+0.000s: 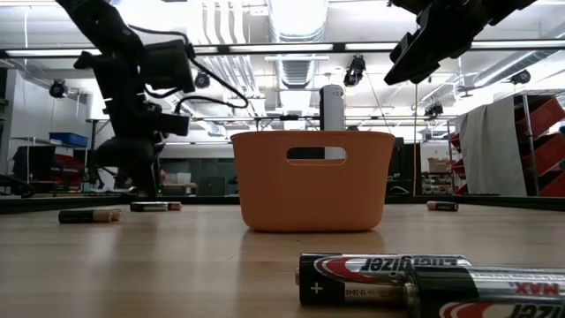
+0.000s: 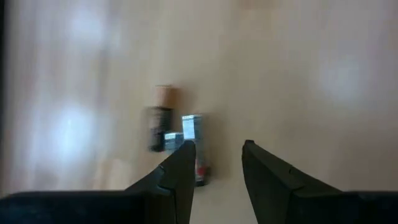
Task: Sort batteries
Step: Put the silver battery into the yellow bin
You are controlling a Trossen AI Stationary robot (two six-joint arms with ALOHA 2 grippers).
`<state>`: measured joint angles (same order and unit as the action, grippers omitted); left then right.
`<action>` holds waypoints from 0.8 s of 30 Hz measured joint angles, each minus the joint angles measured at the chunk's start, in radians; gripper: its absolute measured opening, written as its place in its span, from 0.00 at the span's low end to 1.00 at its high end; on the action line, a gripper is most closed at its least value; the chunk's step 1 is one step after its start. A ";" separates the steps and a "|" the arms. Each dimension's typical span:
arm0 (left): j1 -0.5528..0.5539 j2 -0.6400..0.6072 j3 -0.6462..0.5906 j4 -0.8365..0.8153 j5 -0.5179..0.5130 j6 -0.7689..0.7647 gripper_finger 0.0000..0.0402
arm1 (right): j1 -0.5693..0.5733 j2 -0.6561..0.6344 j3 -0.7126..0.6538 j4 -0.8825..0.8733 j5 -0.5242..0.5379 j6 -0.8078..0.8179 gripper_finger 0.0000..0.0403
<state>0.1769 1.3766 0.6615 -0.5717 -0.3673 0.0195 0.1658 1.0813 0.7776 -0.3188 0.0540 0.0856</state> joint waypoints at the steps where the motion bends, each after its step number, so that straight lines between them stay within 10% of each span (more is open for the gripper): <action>1: 0.010 0.000 0.000 -0.001 -0.011 -0.002 0.28 | 0.000 0.000 0.000 0.004 0.000 -0.005 0.23; 24: 0.057 0.002 -0.061 0.066 0.075 0.015 0.28 | 0.000 0.000 0.000 0.011 0.000 -0.020 0.28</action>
<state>0.2340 1.3781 0.6005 -0.5053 -0.2928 0.0344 0.1654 1.0813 0.7776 -0.3080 0.0537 0.0656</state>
